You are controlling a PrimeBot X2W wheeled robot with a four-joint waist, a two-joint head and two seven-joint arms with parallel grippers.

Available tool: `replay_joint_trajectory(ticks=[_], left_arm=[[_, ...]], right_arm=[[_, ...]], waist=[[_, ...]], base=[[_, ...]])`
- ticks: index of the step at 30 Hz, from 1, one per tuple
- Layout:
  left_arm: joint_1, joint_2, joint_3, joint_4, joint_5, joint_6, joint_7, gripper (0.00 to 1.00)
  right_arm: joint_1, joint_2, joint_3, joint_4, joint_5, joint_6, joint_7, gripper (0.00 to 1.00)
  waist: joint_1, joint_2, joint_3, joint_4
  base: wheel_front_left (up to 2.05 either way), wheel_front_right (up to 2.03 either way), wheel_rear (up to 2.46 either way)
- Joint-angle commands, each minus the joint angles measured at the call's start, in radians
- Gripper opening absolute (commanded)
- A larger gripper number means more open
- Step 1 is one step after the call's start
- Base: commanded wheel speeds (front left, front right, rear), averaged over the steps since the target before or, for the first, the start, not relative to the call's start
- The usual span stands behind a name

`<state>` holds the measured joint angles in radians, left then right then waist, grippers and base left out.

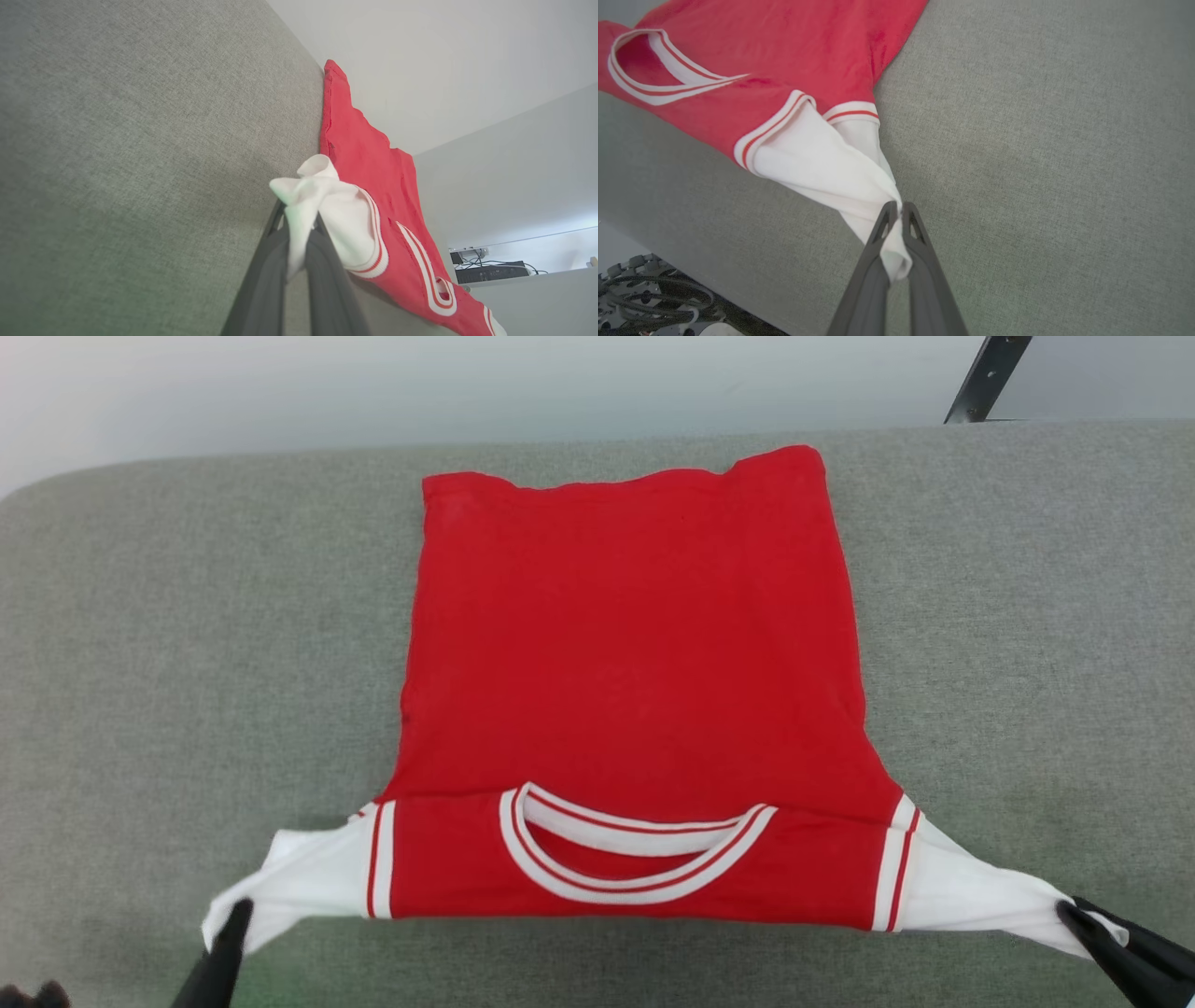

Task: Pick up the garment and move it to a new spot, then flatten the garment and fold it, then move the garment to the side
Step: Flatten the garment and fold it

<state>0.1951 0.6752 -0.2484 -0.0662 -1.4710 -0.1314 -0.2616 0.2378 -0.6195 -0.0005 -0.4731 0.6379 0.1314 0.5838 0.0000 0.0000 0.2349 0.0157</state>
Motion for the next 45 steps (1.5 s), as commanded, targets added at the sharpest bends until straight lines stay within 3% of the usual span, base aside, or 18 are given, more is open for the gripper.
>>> replay_joint_trajectory(ticks=[1, 6, 10, 16, 22, 27, 28, 30, 32, 37, 45], left_arm=[[0.010, 0.006, -0.005, 0.015, 0.022, 0.002, -0.004, 0.00], [-0.043, -0.007, -0.073, 0.090, 0.104, 0.041, 0.021, 0.00], [-0.103, -0.030, -0.137, 0.149, 0.178, 0.123, 0.055, 0.00], [-0.174, -0.057, -0.199, 0.188, 0.269, 0.208, 0.072, 0.00], [-0.204, -0.070, -0.248, 0.207, 0.321, 0.242, 0.096, 0.00], [-0.215, -0.078, -0.243, 0.214, 0.316, 0.237, 0.086, 0.00], [-0.214, -0.079, -0.242, 0.213, 0.314, 0.237, 0.086, 0.00], [-0.211, -0.079, -0.240, 0.212, 0.313, 0.238, 0.083, 0.00], [-0.207, -0.078, -0.239, 0.209, 0.312, 0.240, 0.081, 0.00], [-0.195, -0.078, -0.234, 0.192, 0.314, 0.247, 0.072, 0.00], [-0.235, -0.083, -0.244, 0.145, 0.335, 0.252, 0.076, 0.00]], right_arm=[[0.010, 0.004, -0.011, -0.010, -0.010, -0.002, 0.014, 0.00], [-0.023, 0.033, 0.038, 0.007, 0.007, -0.002, 0.072, 0.00], [-0.081, 0.033, 0.118, 0.086, -0.014, -0.002, 0.099, 0.00], [-0.174, 0.038, 0.232, 0.250, -0.054, -0.001, 0.063, 0.00], [-0.223, 0.052, 0.318, 0.378, -0.064, -0.001, 0.013, 0.00], [-0.254, 0.053, 0.357, 0.429, -0.070, -0.002, -0.024, 0.00], [-0.261, 0.048, 0.368, 0.435, -0.074, -0.002, -0.024, 0.04], [-0.267, 0.043, 0.374, 0.439, -0.079, -0.002, -0.035, 0.38], [-0.277, 0.036, 0.371, 0.434, -0.087, -0.002, -0.047, 1.00], [-0.298, 0.012, 0.301, 0.356, -0.059, -0.002, -0.042, 1.00], [-0.416, -0.036, 0.109, 0.207, -0.004, -0.002, 0.089, 1.00]], waist=[[0.0000, 0.0000, 0.001, 0.002], [0.0000, 0.0000, 0.001, 0.001], [0.0000, 0.0000, 0.009, 0.001], [0.0000, 0.0000, 0.028, 0.012], [0.0000, 0.0000, 0.048, 0.031], [0.0000, 0.0000, 0.058, 0.035], [0.0000, 0.0000, 0.058, 0.035], [0.0000, 0.0000, 0.055, 0.032], [0.0000, 0.0000, 0.049, 0.029], [0.0000, 0.0000, 0.034, 0.024], [0.0000, 0.0000, 0.067, 0.073]], base=[[0.00, 0.00, 0.00], [0.00, 0.00, 0.00], [0.00, 0.00, 0.00], [0.00, 0.00, 0.00], [0.00, 0.00, 0.00], [0.00, 0.00, 0.00], [0.00, 0.00, 0.00], [0.00, 0.00, 0.00], [0.00, 0.00, 0.00], [0.00, 0.00, 0.00], [0.00, 0.00, 0.00]])
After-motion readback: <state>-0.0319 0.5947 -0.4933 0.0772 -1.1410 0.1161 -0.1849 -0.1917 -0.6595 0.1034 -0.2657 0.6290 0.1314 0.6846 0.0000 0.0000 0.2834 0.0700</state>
